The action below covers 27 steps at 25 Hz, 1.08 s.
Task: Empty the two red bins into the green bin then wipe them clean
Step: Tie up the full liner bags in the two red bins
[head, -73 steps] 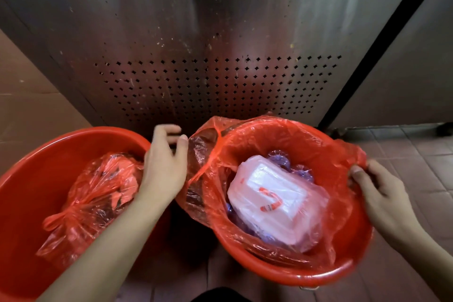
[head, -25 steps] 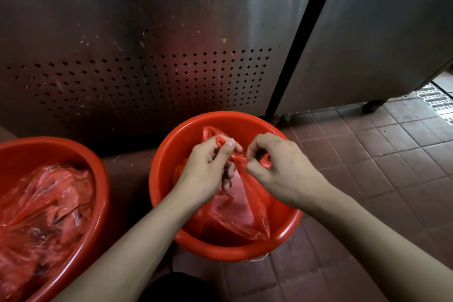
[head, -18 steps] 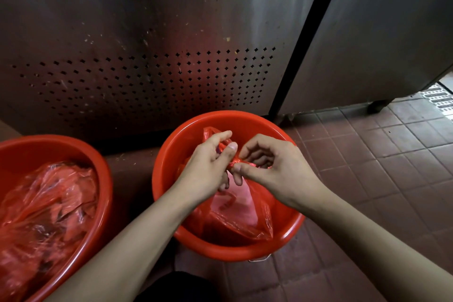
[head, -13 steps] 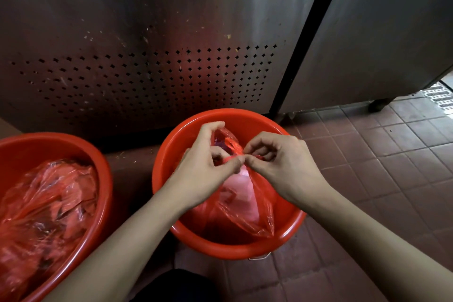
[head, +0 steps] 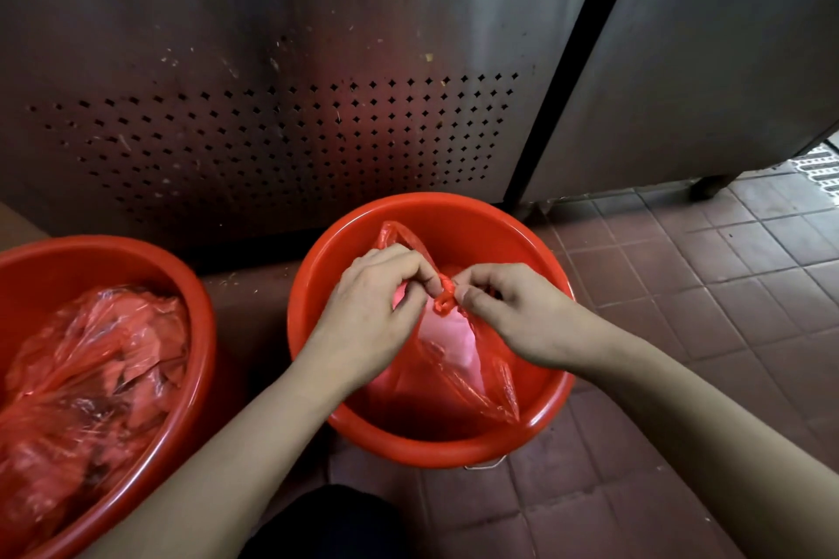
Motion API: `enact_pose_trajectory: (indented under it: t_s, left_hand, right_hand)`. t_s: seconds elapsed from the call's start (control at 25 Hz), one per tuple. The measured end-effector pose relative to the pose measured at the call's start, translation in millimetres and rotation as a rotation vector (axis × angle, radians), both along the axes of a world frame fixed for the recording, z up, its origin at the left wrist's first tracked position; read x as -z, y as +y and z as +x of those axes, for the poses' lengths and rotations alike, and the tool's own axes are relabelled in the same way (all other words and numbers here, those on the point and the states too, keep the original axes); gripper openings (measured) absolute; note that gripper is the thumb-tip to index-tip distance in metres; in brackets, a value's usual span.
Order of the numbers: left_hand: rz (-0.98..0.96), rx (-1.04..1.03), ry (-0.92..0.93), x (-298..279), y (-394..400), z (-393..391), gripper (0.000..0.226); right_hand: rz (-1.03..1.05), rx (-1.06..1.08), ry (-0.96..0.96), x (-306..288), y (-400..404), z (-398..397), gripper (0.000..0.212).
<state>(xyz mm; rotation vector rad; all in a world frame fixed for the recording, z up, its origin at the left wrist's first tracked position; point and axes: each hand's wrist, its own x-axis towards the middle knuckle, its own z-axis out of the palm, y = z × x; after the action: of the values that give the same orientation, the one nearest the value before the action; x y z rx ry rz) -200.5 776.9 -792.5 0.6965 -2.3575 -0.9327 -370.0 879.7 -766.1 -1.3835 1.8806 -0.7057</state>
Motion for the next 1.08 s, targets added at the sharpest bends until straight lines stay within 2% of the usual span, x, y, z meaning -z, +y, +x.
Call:
enact_pose_trajectory:
  t_s: [0.08,0.16,0.28,0.36,0.44,0.56,0.68,0.8,0.88,0.92,1.0,1.08]
  left_hand:
    - [-0.072,-0.023,-0.087,1,5,-1,0.027]
    - [-0.234,-0.047,-0.163,1,10,-2,0.040]
    - [-0.333,-0.043,-0.128,1,5,0,0.033]
    - [-0.278,-0.011,-0.099,2,-2,5,0.028]
    - [-0.208,-0.002,-0.070,7,-8,15,0.026]
    - [-0.166,-0.055,-0.118,32,-26,40,0.026]
    - [-0.127,-0.079,-0.211,53,-43,69,0.026]
    - [-0.031,-0.143,-0.204,54,-48,70,0.026]
    - [0.207,-0.192,-0.084,47,-45,55,0.026]
    - [0.353,-0.181,0.008,40,-42,44,0.029]
    - [0.642,-0.108,0.191,25,-28,17,0.034]
    - [0.941,-0.072,0.378,15,-11,-13,0.035]
  right_hand:
    - [0.006,0.077,-0.120,2,0,0,0.022]
    - [-0.009,0.104,-0.173,-1,0,-2,0.019]
    - [-0.062,0.106,-0.214,-13,4,-9,0.015]
    - [-0.095,0.102,-0.098,-17,5,-18,0.016]
    - [-0.116,0.113,0.153,-9,4,-28,0.014]
    - [-0.070,0.148,0.378,16,11,-50,0.017]
    - [0.036,0.188,0.491,41,22,-70,0.021]
    - [0.098,0.269,0.531,49,23,-82,0.023]
    - [0.081,0.354,0.375,49,21,-84,0.018]
    - [0.040,0.406,0.213,46,19,-79,0.015]
    - [-0.060,0.517,-0.263,37,9,-58,0.020]
    - [-0.076,0.586,-0.802,28,-4,-36,0.024]
